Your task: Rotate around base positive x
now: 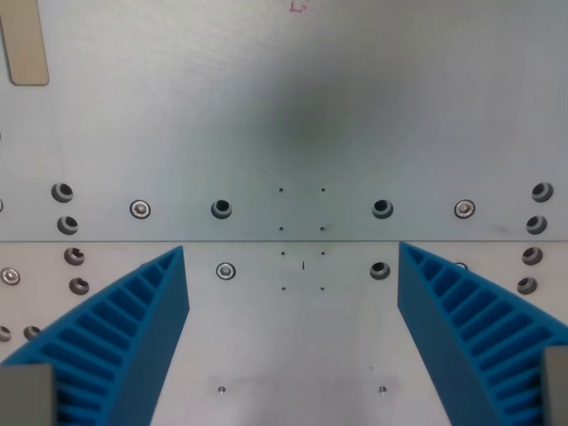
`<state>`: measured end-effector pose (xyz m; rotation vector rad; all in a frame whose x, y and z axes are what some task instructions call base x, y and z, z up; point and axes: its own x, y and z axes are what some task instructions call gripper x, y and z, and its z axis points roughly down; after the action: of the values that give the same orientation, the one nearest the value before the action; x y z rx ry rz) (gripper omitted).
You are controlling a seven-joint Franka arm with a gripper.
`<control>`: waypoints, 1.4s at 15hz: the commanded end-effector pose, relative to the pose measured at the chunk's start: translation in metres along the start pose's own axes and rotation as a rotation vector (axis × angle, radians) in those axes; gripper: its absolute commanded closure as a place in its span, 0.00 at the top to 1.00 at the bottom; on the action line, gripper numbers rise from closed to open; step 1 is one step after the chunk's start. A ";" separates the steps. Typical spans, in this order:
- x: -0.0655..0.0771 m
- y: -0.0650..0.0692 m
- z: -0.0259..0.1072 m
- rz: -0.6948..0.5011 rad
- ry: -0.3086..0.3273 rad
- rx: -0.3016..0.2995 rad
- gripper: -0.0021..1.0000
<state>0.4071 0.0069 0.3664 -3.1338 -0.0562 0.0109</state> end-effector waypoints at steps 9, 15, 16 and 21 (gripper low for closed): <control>-0.001 0.002 -0.003 -0.006 0.013 0.189 1.00; -0.001 0.002 -0.003 -0.007 0.014 0.259 1.00; -0.001 0.002 -0.003 -0.007 0.015 0.270 1.00; -0.001 0.002 -0.003 -0.007 0.016 0.329 1.00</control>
<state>0.4086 0.0100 0.3665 -2.9818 -0.0331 0.0006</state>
